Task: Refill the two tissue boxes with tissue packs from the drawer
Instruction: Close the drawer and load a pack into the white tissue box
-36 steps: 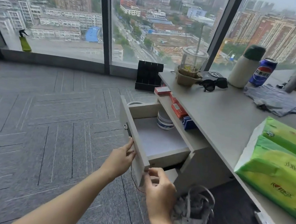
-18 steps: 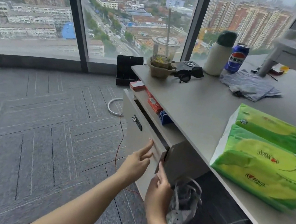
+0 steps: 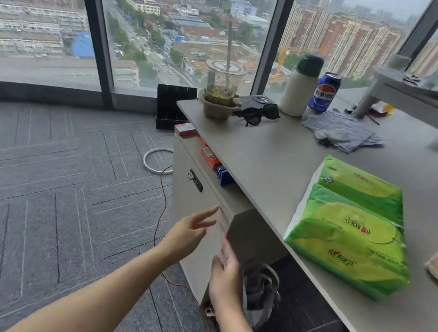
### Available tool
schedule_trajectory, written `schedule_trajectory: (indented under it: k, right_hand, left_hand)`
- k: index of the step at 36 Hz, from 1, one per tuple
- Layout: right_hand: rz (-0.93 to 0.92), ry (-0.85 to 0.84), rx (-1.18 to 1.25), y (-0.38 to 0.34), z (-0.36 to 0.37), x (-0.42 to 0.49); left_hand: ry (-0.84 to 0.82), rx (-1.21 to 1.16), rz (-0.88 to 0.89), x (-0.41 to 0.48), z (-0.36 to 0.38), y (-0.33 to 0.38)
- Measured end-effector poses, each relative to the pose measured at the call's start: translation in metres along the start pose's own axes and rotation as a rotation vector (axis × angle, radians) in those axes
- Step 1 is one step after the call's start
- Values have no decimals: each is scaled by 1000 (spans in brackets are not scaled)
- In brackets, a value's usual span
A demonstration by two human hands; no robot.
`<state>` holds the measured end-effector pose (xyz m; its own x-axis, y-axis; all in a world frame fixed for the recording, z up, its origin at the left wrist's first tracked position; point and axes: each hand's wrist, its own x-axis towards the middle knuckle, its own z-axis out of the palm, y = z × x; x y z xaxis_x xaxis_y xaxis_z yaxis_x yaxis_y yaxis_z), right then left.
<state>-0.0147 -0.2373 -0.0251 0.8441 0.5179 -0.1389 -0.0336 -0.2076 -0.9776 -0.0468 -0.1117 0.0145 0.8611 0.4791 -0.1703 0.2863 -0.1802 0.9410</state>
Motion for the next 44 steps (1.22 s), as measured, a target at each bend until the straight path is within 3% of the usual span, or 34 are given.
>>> schedule_trajectory:
  k: [7, 12, 17, 21, 25, 29, 32, 36, 40, 44]
  right_hand:
    - [-97, -117, 32, -60, -3, -10]
    - [-289, -124, 15, -135, -17, -30]
    - [-493, -45, -19, -207, -50, -52]
    - [-601, 101, -141, -240, -97, -66]
    - [-566, 231, -334, -237, -149, -71]
    - [-403, 274, -546, -218, -193, -73]
    - [-303, 285, -580, -203, -215, -77]
    - [-188, 292, -588, -185, -225, -82]
    - [-129, 267, -511, -166, -222, -81]
    - [-187, 288, -465, -157, -222, -82]
  left_hand:
    - [178, -20, 191, -33, -41, 39]
    - [204, -78, 359, -50, -61, 98]
    - [175, -139, 504, -62, -57, 164]
    - [58, -140, 548, -63, -27, 204]
    - [-53, -11, 556, -55, 14, 216]
    - [-96, 127, 524, -50, 45, 212]
    - [-171, 207, 411, -49, 56, 204]
    - [-295, 142, 314, -50, 67, 194]
    - [-258, 125, 309, -50, 74, 189]
    - [-215, 193, 338, -55, 80, 189]
